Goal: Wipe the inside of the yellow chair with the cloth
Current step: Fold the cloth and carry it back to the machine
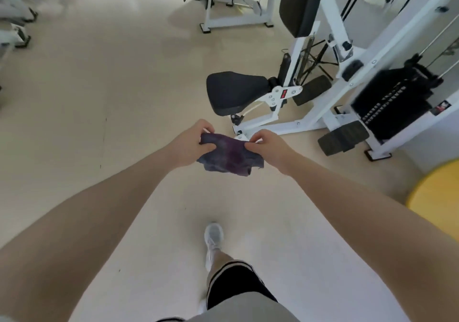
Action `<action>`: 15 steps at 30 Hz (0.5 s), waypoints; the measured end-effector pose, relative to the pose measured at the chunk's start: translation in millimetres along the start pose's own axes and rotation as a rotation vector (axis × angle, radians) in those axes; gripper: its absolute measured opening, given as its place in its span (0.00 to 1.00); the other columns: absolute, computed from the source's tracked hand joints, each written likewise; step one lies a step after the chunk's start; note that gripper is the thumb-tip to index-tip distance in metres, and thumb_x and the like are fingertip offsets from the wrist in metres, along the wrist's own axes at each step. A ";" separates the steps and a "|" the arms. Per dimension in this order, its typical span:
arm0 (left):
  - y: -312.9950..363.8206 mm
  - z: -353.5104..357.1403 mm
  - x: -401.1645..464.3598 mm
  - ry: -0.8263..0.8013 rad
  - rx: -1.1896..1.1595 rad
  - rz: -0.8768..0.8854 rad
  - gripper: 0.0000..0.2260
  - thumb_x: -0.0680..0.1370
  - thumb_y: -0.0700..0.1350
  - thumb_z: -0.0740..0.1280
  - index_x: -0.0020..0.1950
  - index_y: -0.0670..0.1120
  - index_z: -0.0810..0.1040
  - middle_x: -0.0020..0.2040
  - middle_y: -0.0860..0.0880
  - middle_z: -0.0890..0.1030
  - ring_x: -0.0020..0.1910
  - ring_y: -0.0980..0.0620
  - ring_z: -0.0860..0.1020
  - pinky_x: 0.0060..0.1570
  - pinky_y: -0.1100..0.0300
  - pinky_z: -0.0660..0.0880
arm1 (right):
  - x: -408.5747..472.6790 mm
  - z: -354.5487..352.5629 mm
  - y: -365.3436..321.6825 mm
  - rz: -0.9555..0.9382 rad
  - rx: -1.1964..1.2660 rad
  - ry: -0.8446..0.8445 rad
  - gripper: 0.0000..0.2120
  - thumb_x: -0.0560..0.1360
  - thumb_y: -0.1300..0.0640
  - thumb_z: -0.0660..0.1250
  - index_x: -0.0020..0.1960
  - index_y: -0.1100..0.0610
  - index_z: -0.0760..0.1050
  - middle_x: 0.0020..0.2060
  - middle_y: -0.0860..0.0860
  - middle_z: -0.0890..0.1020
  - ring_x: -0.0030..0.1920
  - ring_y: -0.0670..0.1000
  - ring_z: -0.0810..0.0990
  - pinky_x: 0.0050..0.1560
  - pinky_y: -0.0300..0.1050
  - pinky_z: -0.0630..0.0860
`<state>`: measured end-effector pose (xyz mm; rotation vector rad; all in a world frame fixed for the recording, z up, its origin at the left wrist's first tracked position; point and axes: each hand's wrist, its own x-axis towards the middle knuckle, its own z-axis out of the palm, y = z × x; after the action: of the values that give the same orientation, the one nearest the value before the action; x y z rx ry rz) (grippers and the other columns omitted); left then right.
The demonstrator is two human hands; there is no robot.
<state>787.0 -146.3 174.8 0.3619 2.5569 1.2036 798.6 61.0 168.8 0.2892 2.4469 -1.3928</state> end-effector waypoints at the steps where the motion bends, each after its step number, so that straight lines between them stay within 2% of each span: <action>1: -8.3 -10.9 11.2 0.016 -0.002 -0.004 0.13 0.77 0.36 0.61 0.61 0.42 0.67 0.47 0.45 0.76 0.39 0.48 0.73 0.33 0.66 0.69 | 18.9 7.4 -7.7 -0.004 0.004 -0.015 0.07 0.75 0.56 0.66 0.48 0.57 0.68 0.45 0.57 0.79 0.39 0.52 0.75 0.31 0.38 0.69; 3: -24.4 -33.0 39.3 0.033 0.005 -0.002 0.12 0.77 0.36 0.60 0.61 0.43 0.68 0.46 0.45 0.76 0.39 0.47 0.72 0.35 0.64 0.69 | 57.0 18.6 -25.0 -0.032 0.006 -0.049 0.06 0.76 0.60 0.63 0.50 0.55 0.66 0.48 0.61 0.79 0.39 0.53 0.75 0.30 0.39 0.69; 4: -31.7 -44.7 56.3 0.033 0.022 0.001 0.11 0.77 0.35 0.60 0.59 0.43 0.69 0.45 0.46 0.76 0.38 0.48 0.72 0.35 0.64 0.69 | 77.4 23.1 -34.7 -0.057 -0.007 -0.071 0.05 0.77 0.62 0.61 0.48 0.54 0.66 0.46 0.61 0.78 0.37 0.53 0.74 0.28 0.38 0.69; 7: -49.4 -81.8 119.0 -0.002 0.077 0.013 0.08 0.78 0.34 0.58 0.50 0.44 0.75 0.40 0.50 0.73 0.34 0.55 0.68 0.31 0.74 0.65 | 143.3 30.7 -68.6 -0.134 -0.040 -0.110 0.17 0.75 0.70 0.53 0.38 0.50 0.69 0.35 0.53 0.74 0.32 0.50 0.69 0.23 0.36 0.65; 9: -56.5 -109.6 164.3 -0.046 0.111 -0.009 0.10 0.78 0.34 0.58 0.49 0.43 0.77 0.39 0.52 0.73 0.34 0.58 0.68 0.31 0.76 0.64 | 191.0 30.3 -91.8 -0.138 -0.036 -0.110 0.20 0.72 0.72 0.51 0.33 0.51 0.72 0.32 0.49 0.73 0.32 0.49 0.69 0.27 0.38 0.66; 12: -67.3 -150.5 225.3 -0.108 0.094 -0.070 0.10 0.78 0.36 0.58 0.52 0.42 0.78 0.45 0.48 0.75 0.36 0.54 0.70 0.34 0.73 0.67 | 261.7 25.0 -129.4 -0.099 -0.063 -0.126 0.20 0.71 0.72 0.51 0.34 0.53 0.75 0.33 0.48 0.75 0.35 0.46 0.71 0.33 0.35 0.68; 15: -71.3 -186.7 274.6 -0.141 -0.005 -0.120 0.08 0.78 0.36 0.60 0.51 0.43 0.78 0.46 0.47 0.76 0.38 0.49 0.72 0.34 0.64 0.72 | 318.8 19.8 -162.4 -0.078 -0.086 -0.141 0.15 0.74 0.67 0.55 0.37 0.54 0.75 0.36 0.50 0.76 0.38 0.48 0.72 0.37 0.37 0.69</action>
<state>457.6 -227.5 190.6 0.2775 2.4178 1.1015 452.5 -31.5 173.4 0.0740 2.4169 -1.2874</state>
